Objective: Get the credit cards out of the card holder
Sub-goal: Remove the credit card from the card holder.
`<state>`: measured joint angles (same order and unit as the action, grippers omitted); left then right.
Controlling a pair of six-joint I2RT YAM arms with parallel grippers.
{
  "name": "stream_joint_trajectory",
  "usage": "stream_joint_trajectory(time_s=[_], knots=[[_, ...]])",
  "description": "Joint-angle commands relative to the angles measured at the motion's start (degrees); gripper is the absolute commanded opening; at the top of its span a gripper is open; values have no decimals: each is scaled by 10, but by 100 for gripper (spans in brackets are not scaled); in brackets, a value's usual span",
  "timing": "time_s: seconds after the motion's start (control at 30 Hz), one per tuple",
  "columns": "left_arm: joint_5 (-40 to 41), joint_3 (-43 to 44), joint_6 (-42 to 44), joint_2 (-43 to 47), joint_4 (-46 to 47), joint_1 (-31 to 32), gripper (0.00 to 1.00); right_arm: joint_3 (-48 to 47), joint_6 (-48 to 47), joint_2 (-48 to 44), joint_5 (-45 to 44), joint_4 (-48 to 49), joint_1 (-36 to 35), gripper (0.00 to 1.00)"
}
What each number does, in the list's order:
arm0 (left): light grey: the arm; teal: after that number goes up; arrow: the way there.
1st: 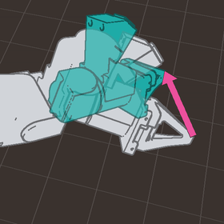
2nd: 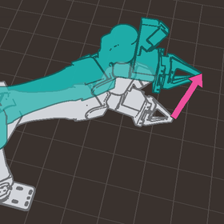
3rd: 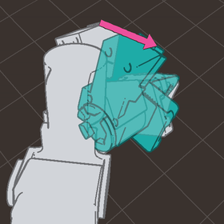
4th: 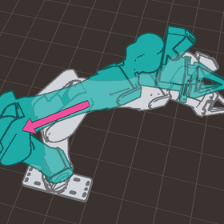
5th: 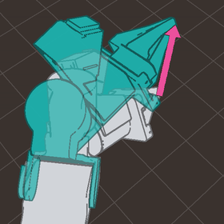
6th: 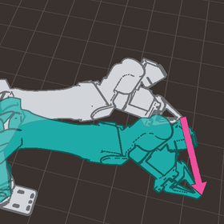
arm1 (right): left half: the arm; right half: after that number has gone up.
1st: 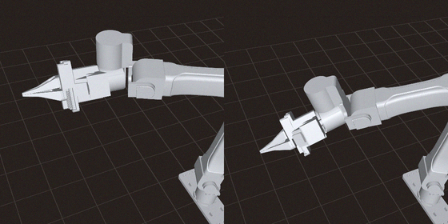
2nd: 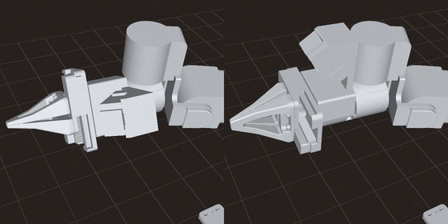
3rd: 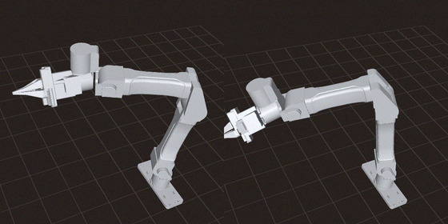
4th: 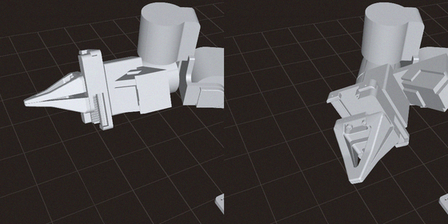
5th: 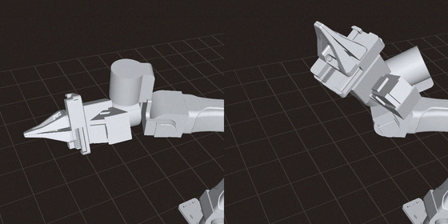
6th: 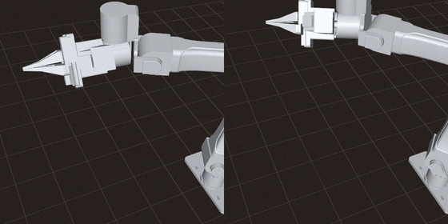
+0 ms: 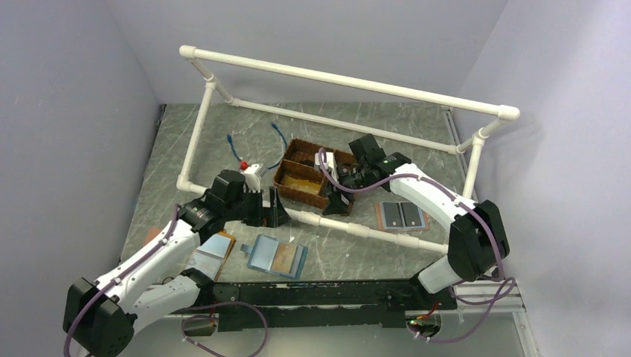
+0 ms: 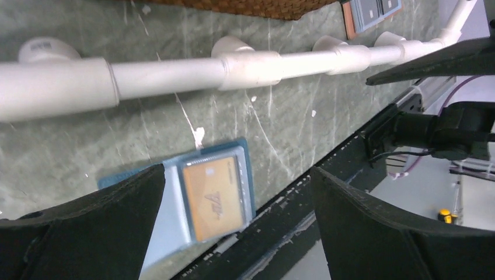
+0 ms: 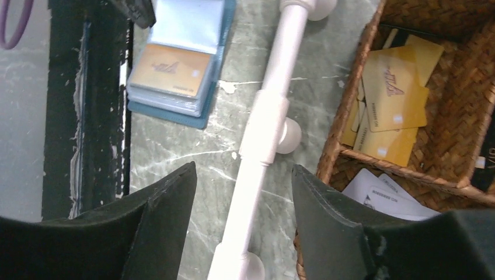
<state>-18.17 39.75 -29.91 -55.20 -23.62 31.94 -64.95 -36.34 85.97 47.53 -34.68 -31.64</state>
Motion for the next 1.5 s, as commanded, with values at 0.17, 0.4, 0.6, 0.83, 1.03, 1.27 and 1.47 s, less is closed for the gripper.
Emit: stream_joint_trajectory(time_s=[0.17, 0.4, 0.6, 0.83, 1.03, 1.27, 1.47], knots=[[117, 37, -124, -13, -112, 103, 96, 66, -92, -76, 139, 31, 39, 78], [295, 104, -193, -114, -208, 257, 89, 101, -83, -104, 164, 59, 67, 83], [333, 118, -208, -176, -173, 312, 85, 104, -92, -99, 162, 57, 69, 83], [356, 110, -216, -217, -157, 330, 82, 95, -115, -91, 167, 28, 69, 82], [368, 97, -217, -218, -139, 335, 81, 88, -135, -88, 160, 9, 69, 81], [379, 85, -236, -211, -145, 344, 80, 92, -146, -86, 163, 7, 69, 82], [388, 81, -246, -215, -146, 360, 78, 94, -155, -80, 158, 4, 69, 82]])
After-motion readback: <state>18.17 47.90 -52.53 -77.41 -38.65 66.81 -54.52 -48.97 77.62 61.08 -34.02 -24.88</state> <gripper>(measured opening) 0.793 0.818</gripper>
